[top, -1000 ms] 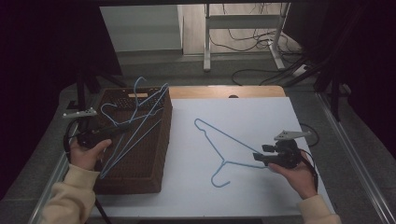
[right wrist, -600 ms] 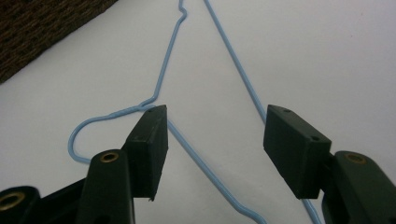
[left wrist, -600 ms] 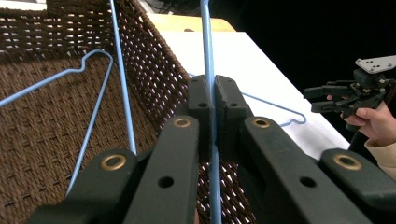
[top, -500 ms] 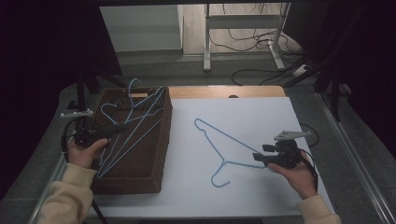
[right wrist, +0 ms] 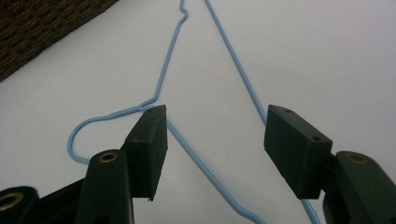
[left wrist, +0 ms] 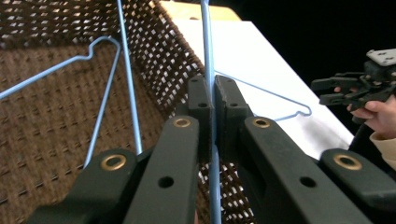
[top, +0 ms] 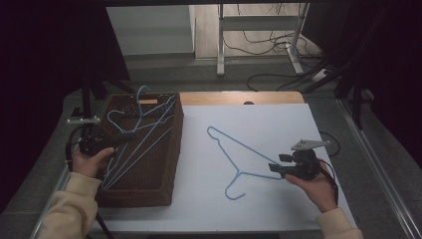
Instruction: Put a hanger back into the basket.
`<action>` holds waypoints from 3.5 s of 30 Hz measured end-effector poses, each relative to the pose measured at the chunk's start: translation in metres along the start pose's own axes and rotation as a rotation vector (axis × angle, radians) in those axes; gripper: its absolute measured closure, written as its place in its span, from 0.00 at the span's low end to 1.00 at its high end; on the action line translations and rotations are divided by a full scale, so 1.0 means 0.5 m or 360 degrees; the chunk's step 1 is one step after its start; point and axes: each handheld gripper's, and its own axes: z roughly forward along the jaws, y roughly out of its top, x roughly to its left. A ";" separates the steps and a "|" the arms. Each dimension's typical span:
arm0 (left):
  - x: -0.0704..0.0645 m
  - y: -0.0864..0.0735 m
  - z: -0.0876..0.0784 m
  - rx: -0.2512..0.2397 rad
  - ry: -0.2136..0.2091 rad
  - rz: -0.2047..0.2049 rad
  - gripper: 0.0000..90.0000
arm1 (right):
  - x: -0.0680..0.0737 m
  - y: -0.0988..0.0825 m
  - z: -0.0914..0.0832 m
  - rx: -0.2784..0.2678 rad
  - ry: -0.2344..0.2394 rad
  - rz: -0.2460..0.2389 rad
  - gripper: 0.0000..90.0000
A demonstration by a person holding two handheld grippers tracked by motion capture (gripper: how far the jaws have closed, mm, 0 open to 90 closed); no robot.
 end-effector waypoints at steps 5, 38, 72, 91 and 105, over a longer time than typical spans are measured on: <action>0.016 -0.007 0.010 0.0054 0.0017 0.0001 0.96 | 0.000 0.000 0.001 0.0003 0.0001 0.0001 0.44; 0.011 -0.032 0.005 0.0042 0.0353 0.0009 0.37 | -0.001 0.000 0.004 0.0011 0.0005 0.0002 0.44; -0.189 -0.075 0.086 0.0148 -0.0035 0.0388 0.28 | 0.024 0.015 -0.002 0.0006 0.0055 -0.0047 0.36; -0.213 -0.091 0.116 0.0218 -0.0047 0.0460 0.25 | 0.037 0.008 -0.032 -0.0014 0.0053 -0.0081 0.35; -0.213 -0.081 0.121 0.0207 -0.0091 0.0445 0.25 | 0.061 0.001 -0.007 0.0153 -0.0006 -0.0198 0.35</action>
